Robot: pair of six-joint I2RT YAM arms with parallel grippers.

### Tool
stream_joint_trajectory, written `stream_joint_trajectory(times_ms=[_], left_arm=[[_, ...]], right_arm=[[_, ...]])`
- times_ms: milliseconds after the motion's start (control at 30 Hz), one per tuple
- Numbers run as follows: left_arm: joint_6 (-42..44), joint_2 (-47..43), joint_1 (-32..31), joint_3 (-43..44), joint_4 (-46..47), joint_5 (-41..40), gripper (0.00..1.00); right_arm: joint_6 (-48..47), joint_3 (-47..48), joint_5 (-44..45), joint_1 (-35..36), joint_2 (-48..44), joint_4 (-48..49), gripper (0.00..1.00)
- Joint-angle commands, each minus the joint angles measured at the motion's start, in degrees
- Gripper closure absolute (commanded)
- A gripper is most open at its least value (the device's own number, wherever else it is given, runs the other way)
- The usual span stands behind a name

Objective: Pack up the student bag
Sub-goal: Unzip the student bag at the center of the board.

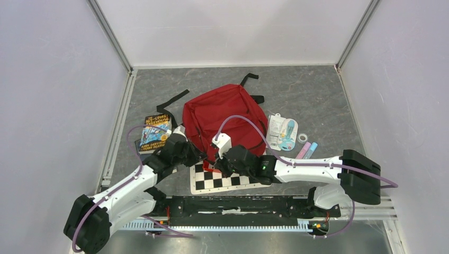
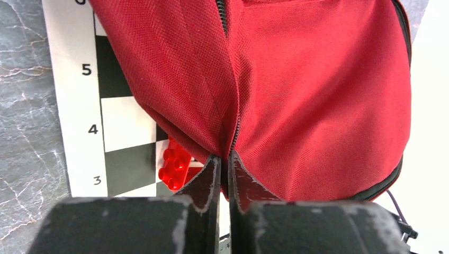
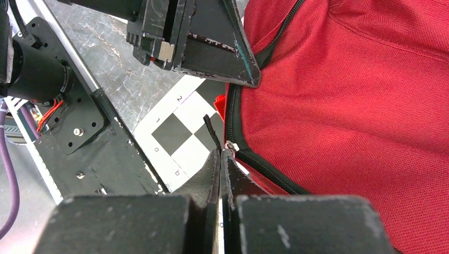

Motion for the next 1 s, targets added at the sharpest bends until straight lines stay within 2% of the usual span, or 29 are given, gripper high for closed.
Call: stream_joint_trajectory(times_ms=[0,200,433,700,967], left_arm=[[3.0,-0.7,0.0,4.0,-0.6,-3.2,0.98],[7.8,-1.0,0.3,7.4,-7.6,-7.7,0.98],[10.0,-2.0,3.1,7.7,-9.9,-7.3,0.98],[14.3,-3.3,9.1,7.7,-13.3,-6.3,0.98],[17.6,-3.7,13.6,7.4,-15.3,-5.0,0.98]], right_arm=[[-1.1,2.4,4.7,0.9,-2.8,-2.1,1.0],[0.0,2.4,11.7,0.9,-7.8,-5.2,1.0],[2.8,2.0,21.8,0.8,-10.4,-12.6,1.0],[4.3,-1.0,26.0,0.2,-14.5,-14.9,1.0],[4.3,-3.5,24.7,-3.1,-16.1,-15.5,1.0]])
